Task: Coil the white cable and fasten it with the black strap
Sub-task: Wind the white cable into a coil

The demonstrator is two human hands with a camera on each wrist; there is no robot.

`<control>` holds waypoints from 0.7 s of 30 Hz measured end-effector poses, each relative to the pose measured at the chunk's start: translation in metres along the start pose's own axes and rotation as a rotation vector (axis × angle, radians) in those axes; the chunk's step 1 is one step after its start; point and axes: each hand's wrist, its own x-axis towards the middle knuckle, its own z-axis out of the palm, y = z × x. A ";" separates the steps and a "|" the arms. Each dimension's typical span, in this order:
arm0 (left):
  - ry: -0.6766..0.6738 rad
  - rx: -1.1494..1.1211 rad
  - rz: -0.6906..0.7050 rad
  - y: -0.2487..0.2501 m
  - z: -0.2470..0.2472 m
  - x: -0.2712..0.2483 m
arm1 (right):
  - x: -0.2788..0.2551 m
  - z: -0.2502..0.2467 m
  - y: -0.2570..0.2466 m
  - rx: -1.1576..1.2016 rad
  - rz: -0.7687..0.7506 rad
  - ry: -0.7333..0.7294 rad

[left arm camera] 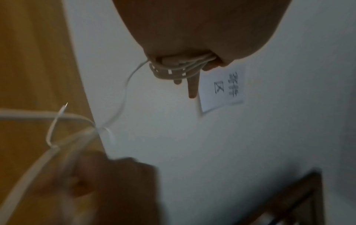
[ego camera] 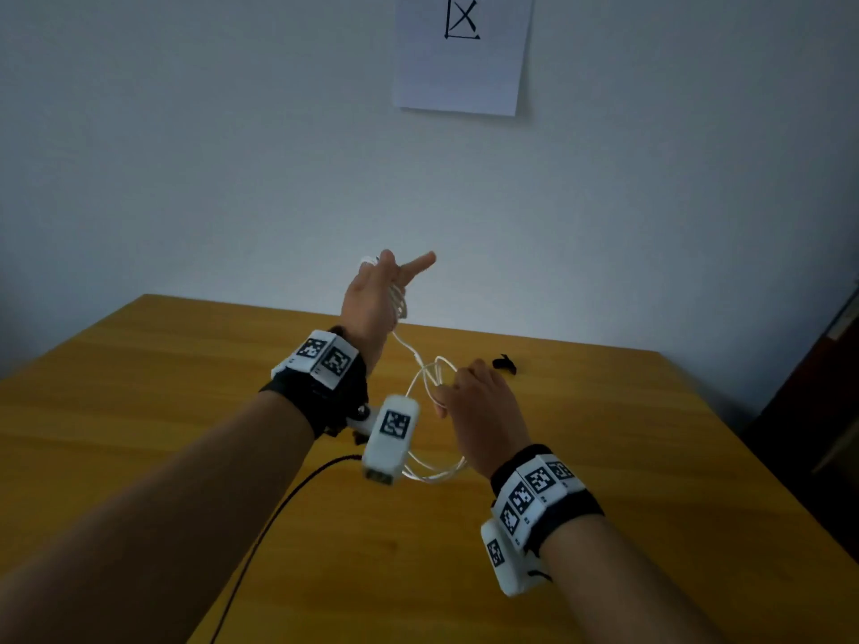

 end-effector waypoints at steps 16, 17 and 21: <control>-0.397 1.637 0.163 -0.034 -0.015 -0.014 | 0.005 -0.013 0.008 -0.043 0.023 0.097; -0.427 1.667 0.156 -0.033 -0.014 -0.014 | 0.006 -0.013 0.010 -0.045 0.033 0.109; -0.544 1.670 0.064 -0.034 -0.010 -0.016 | 0.008 -0.011 0.015 0.016 0.079 0.183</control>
